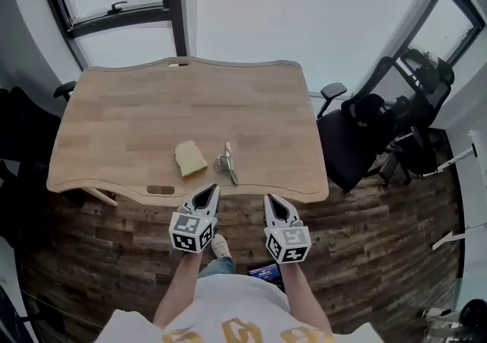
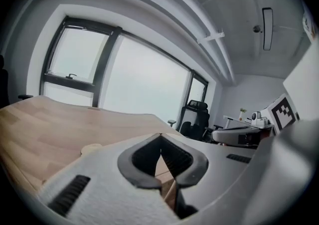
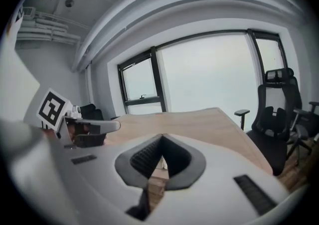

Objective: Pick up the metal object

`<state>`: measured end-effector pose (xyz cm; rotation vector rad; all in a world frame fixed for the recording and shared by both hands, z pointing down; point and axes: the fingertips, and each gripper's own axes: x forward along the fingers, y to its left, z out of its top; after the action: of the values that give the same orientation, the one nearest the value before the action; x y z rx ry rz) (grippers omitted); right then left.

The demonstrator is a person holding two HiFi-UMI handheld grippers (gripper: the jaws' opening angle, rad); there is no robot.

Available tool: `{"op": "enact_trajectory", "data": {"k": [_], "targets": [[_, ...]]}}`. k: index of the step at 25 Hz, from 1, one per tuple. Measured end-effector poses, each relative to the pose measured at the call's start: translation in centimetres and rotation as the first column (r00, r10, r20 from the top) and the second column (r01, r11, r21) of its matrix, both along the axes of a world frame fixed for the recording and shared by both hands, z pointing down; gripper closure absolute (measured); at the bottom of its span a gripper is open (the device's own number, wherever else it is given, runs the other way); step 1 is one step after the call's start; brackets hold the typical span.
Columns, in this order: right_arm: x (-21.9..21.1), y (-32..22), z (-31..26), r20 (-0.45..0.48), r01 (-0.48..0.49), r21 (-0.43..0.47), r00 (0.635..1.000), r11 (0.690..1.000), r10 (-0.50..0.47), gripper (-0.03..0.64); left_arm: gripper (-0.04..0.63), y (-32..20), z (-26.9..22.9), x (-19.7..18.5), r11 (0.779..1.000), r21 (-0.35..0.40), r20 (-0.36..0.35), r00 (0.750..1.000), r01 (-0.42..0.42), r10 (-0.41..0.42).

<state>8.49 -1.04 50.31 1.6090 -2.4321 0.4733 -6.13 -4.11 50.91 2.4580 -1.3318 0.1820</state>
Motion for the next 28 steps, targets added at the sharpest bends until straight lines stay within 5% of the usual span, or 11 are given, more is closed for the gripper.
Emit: {"op": "enact_trajectory", "data": {"k": [11, 19, 28], "targets": [[0.6, -5.8, 1.5, -0.026, -0.072, -0.039, 0.997, 0.997, 0.071, 0.606, 0.575, -6.9, 1.8, -0.8, 0.997, -0.043, -0.011, 0.998, -0.057, 0.056], [-2.3, -9.9, 1.5, -0.015, 0.002, -0.010, 1.000, 1.000, -0.002, 0.606, 0.575, -10.2, 0.4, -2.2, 0.999, -0.023, -0.053, 0.998, -0.025, 0.023], [-4.0, -12.9, 2.3, -0.005, 0.054, -0.026, 0.999, 0.998, -0.054, 0.606, 0.575, -12.1, 2.2, -3.8, 0.996, -0.088, -0.022, 1.000, 0.004, -0.006]]}}
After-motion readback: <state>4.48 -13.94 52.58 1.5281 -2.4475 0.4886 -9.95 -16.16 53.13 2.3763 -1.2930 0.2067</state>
